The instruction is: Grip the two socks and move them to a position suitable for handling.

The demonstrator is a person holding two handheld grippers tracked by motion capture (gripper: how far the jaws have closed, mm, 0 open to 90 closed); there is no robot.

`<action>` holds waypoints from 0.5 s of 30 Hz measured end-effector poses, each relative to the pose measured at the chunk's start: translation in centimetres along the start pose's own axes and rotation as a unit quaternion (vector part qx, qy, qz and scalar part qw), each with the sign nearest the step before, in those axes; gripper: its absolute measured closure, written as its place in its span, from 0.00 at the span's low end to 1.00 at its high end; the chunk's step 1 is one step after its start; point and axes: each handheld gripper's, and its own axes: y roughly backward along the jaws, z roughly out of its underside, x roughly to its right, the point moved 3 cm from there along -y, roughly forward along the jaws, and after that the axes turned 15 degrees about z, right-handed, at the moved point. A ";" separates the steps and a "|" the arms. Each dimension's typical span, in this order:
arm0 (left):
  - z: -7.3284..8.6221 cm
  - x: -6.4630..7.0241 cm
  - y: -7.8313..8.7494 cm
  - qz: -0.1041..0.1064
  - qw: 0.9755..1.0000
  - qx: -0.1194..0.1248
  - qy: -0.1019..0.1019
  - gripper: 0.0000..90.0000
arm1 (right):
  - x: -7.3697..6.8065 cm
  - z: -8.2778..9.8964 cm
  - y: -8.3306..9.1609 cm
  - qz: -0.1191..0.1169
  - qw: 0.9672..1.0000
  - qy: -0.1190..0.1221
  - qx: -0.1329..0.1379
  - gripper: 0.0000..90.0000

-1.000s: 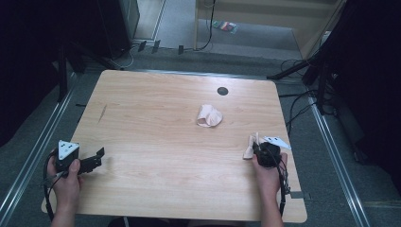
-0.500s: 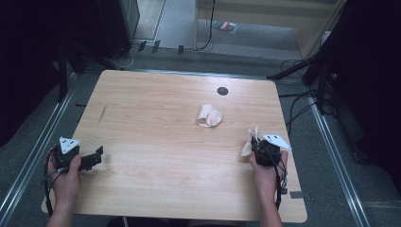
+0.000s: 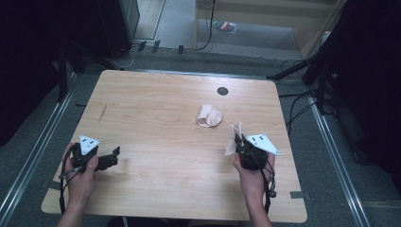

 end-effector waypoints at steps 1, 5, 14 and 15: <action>-0.1 0.5 -0.1 0.007 1.000 0.001 -0.003 0.08 | -0.7 0.0 0.2 -0.008 1.000 0.003 0.001 0.94; -0.7 2.5 -0.3 0.037 0.999 0.009 -0.011 0.08 | -3.1 0.2 0.8 -0.039 0.999 0.015 -0.005 0.94; -1.2 5.8 -1.1 0.090 0.996 0.011 -0.026 0.08 | -8.2 2.1 1.0 -0.087 0.995 0.046 -0.027 0.94; -1.2 6.1 -1.2 0.096 0.995 0.011 -0.026 0.08 | -8.9 2.5 1.0 -0.092 0.994 0.051 -0.032 0.94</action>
